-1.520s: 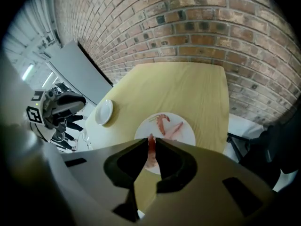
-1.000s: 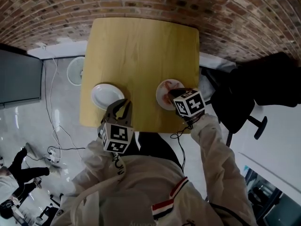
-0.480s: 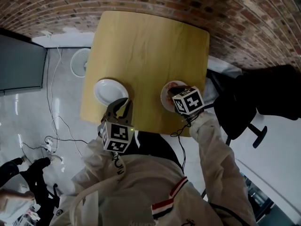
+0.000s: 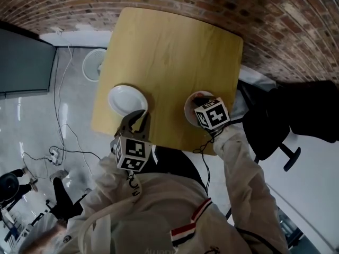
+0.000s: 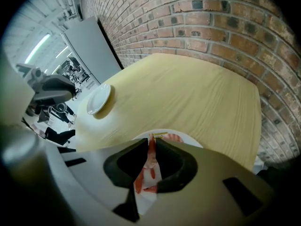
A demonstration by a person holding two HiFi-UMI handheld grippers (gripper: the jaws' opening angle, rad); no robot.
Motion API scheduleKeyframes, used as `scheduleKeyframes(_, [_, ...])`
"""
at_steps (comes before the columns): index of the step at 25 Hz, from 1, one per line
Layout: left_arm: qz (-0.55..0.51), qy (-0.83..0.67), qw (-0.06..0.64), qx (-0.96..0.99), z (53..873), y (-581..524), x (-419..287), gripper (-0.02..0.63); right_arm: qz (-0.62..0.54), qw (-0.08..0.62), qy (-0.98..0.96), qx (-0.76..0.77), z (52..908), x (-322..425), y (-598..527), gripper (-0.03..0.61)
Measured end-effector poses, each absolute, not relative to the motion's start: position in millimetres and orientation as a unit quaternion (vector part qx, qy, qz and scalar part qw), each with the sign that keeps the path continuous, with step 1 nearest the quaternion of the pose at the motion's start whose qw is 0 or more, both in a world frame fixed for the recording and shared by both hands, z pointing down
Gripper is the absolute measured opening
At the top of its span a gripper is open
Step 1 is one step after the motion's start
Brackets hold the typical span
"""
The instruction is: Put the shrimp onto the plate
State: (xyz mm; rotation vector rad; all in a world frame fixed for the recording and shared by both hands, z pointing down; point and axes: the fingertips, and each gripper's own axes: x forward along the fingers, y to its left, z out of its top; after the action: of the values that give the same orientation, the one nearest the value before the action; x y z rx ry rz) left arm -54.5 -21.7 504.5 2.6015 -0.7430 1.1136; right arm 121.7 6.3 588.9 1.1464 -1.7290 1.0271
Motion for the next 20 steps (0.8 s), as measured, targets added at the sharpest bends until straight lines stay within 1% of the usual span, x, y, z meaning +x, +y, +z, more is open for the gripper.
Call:
scheduleKeyframes(9, [0.382,-0.246,0.110,0.884,508.7,-20.8,-66.1,0.049,0.405,0.398,-0.675,0.472,593.4,122.0,10.5,0.071])
scheduleKeyframes(14, [0.379,-0.238,0.104,0.888,504.5,-22.7,-82.0,0.049,0.410,0.382,-0.661,0.498,583.1,121.7,15.0,0.071])
scheduleKeyframes(17, [0.370,-0.234,0.095,0.894,497.9,-26.9,-94.5,0.049,0.412,0.354,-0.651,0.530,568.8,118.0,20.1,0.071])
scheduleKeyframes(20, [0.352,-0.231,0.087,0.903,488.4,-32.1,-106.1,0.049,0.408,0.303,-0.641,0.576,546.5,107.1,25.2,0.061])
